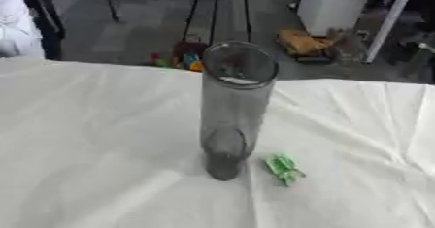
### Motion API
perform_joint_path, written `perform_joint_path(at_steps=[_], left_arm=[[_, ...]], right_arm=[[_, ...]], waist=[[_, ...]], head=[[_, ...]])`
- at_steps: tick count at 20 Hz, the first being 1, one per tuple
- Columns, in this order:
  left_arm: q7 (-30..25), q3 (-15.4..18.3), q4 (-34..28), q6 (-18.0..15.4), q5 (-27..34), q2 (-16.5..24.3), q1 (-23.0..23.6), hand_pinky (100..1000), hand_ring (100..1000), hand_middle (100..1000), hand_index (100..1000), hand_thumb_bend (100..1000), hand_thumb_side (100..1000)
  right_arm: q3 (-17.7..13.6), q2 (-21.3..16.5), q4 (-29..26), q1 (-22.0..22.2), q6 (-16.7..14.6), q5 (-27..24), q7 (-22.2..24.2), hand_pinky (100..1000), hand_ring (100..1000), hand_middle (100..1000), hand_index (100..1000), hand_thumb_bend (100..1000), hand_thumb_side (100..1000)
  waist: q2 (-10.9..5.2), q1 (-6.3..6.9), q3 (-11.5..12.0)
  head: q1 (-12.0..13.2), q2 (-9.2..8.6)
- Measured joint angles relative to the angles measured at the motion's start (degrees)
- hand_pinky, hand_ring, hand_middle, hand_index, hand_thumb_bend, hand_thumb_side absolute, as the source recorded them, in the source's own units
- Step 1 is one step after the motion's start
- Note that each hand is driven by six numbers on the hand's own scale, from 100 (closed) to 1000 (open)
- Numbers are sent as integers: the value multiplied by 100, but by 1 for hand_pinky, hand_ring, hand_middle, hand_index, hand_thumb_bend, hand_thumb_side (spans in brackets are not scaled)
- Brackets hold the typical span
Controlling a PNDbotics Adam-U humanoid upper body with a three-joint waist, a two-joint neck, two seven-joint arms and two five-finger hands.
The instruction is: Arrange flowers into the vase.
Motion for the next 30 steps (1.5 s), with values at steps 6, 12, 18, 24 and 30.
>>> perform_joint_path(at_steps=[6, 12, 18, 24, 30], left_arm=[[-28, -2, 0, 5, 22, 0, -21, 724, 831, 769, 895, 250, 971], [-43, -6, 0, -5, 42, 0, -50, 724, 831, 769, 895, 250, 972], [-60, -35, 0, -1, 56, 0, -60, 724, 830, 769, 895, 249, 970], [-87, -38, 0, -15, 91, 0, -70, 725, 830, 769, 895, 245, 972], [-112, -40, 0, -29, 98, -2, -93, 725, 830, 766, 895, 239, 976]], right_arm=[[57, 107, 24, -161, 65, -178, 38, 100, 100, 100, 120, 102, 265], [101, 205, 40, -255, 69, -244, 63, 100, 100, 100, 120, 106, 261], [129, 235, 39, -300, 17, -324, 178, 100, 100, 100, 118, 115, 254], [128, 262, 33, -398, -153, -504, 377, 100, 100, 100, 114, 140, 237], [127, 300, -27, -448, -524, -539, 641, 100, 100, 100, 113, 149, 214]], waist=[[21, -18, 92], [32, -35, 150], [32, -52, 243], [32, -51, 457], [82, -57, 592]], head=[[-85, -79], [-324, -208], [-522, -287], [-785, -385], [-978, -494]])
